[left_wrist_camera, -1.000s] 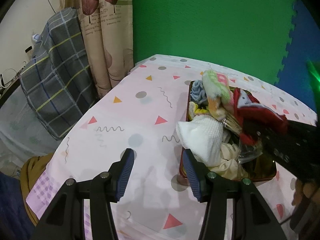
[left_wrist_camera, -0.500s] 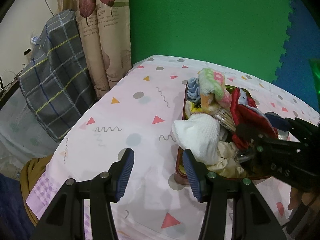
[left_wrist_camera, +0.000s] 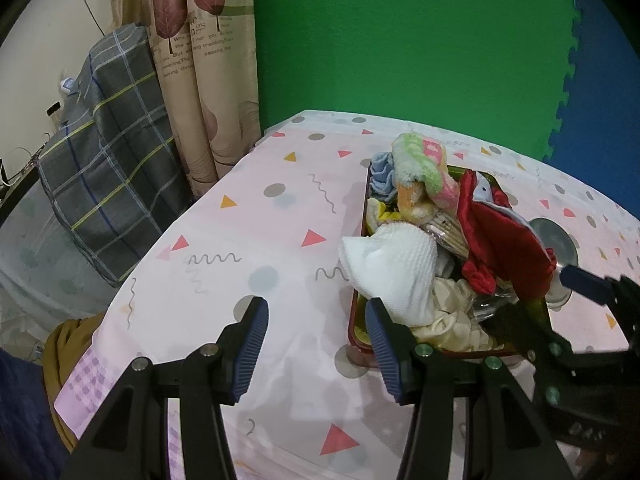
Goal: Organize soft objects
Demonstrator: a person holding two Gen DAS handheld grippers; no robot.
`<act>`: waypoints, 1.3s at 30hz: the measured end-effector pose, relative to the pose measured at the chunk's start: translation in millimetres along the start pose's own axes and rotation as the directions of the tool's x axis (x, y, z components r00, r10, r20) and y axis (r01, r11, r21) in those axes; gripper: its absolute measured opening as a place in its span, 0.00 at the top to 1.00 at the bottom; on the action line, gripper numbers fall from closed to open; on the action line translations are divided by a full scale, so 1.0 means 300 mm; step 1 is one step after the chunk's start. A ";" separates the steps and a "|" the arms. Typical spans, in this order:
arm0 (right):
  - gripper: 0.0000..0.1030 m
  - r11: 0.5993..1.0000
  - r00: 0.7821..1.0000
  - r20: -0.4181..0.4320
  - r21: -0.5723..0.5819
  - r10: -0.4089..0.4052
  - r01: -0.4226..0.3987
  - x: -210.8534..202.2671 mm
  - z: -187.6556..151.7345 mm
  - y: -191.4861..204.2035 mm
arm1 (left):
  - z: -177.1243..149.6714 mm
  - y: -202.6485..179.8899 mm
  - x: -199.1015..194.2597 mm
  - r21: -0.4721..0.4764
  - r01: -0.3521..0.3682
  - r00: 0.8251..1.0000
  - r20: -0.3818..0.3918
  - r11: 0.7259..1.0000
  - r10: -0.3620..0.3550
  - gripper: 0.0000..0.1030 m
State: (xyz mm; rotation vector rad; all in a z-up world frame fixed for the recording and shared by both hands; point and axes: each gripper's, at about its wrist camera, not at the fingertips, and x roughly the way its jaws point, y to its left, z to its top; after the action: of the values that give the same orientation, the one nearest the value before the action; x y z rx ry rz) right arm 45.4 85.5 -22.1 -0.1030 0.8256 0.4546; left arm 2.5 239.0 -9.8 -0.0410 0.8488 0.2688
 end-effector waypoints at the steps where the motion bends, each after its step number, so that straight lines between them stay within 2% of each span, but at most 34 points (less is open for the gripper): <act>1: 0.10 1.000 1.000 0.005 0.005 -0.005 0.005 -0.006 -0.006 0.000 | 0.000 0.000 0.001 0.001 0.001 1.000 0.000 1.000 -0.001 0.50; 5: 0.05 0.999 0.999 0.031 0.035 -0.037 0.036 -0.041 -0.020 -0.004 | 0.000 -0.001 0.001 0.002 -0.001 1.000 0.003 1.000 0.001 0.50; 10: 0.03 0.999 0.998 0.043 0.039 -0.039 0.037 -0.061 -0.031 0.011 | 0.000 -0.001 0.000 0.004 -0.001 1.000 0.001 1.000 0.001 0.50; 39: 0.02 1.000 1.000 0.013 0.024 -0.018 0.017 -0.049 -0.058 0.033 | -0.006 -0.008 0.000 0.012 0.009 1.000 0.004 1.000 -0.009 0.50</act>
State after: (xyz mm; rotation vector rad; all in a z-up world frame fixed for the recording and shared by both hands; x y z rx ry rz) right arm 20.5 84.6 -22.3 -0.0851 0.8161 0.4283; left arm 1.7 236.5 -11.1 -0.0328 0.8461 0.2547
